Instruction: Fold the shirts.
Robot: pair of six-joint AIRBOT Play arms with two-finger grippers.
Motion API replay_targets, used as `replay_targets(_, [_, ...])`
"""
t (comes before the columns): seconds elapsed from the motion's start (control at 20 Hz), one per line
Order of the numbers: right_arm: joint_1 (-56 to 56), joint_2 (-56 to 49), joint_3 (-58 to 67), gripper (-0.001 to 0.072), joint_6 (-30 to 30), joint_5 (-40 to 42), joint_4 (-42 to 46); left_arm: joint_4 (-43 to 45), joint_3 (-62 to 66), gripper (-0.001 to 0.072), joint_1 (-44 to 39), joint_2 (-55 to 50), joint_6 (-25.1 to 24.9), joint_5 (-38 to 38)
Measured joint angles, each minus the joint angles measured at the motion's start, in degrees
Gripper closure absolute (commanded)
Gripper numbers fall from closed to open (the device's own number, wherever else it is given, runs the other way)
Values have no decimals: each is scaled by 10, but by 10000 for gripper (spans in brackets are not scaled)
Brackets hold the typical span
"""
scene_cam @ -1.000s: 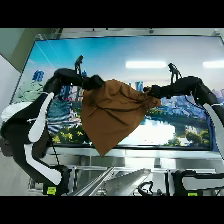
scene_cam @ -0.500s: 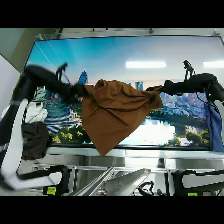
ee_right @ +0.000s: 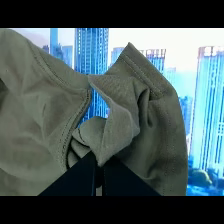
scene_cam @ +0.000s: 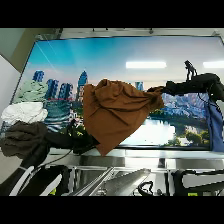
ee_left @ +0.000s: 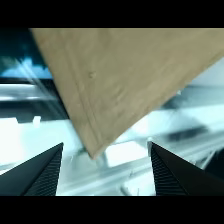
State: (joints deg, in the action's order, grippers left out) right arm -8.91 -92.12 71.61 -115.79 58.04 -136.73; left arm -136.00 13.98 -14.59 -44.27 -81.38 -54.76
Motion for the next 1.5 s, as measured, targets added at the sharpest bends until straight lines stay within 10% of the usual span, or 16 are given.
replay_targets(0.4, [0,0,0,692,-7,5,0,-45,-38,117,-43,-32,12,92])
replay_targets(0.45, [0,0,0,692,-7,5,0,-47,-27,180,-53,-52,11,104])
replay_targets(0.5, [0,0,0,692,-8,6,0,-44,-12,528,-63,-72,7,119])
replay_targets(0.55, [0,0,0,692,-8,6,0,-32,7,691,-70,-96,-1,137])
replay_targets(1.5, [123,311,-353,690,183,7,-22,117,521,692,213,-416,-171,-71])
